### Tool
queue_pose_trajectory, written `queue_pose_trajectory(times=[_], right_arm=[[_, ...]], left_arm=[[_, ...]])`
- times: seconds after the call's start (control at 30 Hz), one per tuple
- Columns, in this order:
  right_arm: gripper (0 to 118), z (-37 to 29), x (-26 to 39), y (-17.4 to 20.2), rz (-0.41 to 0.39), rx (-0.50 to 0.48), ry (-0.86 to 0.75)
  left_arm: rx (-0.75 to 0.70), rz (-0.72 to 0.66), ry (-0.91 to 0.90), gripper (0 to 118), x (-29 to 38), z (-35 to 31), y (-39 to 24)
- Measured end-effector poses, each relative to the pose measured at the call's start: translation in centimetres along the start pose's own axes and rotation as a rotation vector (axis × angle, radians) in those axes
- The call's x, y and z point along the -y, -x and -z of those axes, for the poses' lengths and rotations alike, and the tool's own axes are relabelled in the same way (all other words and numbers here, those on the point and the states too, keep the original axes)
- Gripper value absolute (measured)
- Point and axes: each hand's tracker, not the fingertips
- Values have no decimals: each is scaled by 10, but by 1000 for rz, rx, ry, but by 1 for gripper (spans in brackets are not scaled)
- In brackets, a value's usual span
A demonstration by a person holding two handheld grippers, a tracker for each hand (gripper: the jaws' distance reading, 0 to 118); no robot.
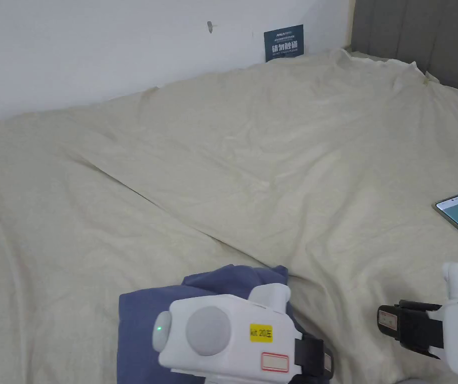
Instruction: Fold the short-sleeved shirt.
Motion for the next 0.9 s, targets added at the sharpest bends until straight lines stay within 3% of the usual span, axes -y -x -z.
queue_pose_trajectory(times=[0.2,0.33,0.43,0.53,0.63,0.67,0.7,0.73,0.77,0.8,0.9], right_arm=[[0,1,-6,33,-100,-18,-21],[0,18,-4,85,-288,-57,-4],[0,46,1,126,-371,-94,30],[0,77,14,161,-496,-5,28],[0,100,24,173,-534,50,41],[0,109,25,172,-521,58,63],[0,115,27,171,-514,90,78],[0,119,29,168,-504,121,84],[0,120,28,164,-503,112,64],[0,121,28,162,-504,116,50],[0,118,23,157,-487,117,54]], left_arm=[[-1,-90,-241,4,22,-97,34],[-95,-182,-398,4,48,-160,78],[-152,-314,-440,4,71,-187,115],[-178,-345,-450,4,92,-198,134],[-121,-394,-464,4,100,-199,148],[-119,-394,-460,12,99,-197,152],[-105,-405,-445,34,97,-195,154],[-89,-400,-431,82,94,-191,158],[-75,-389,-418,113,91,-186,162],[-62,-390,-404,118,86,-180,165],[10,-404,-374,117,78,-171,173]])
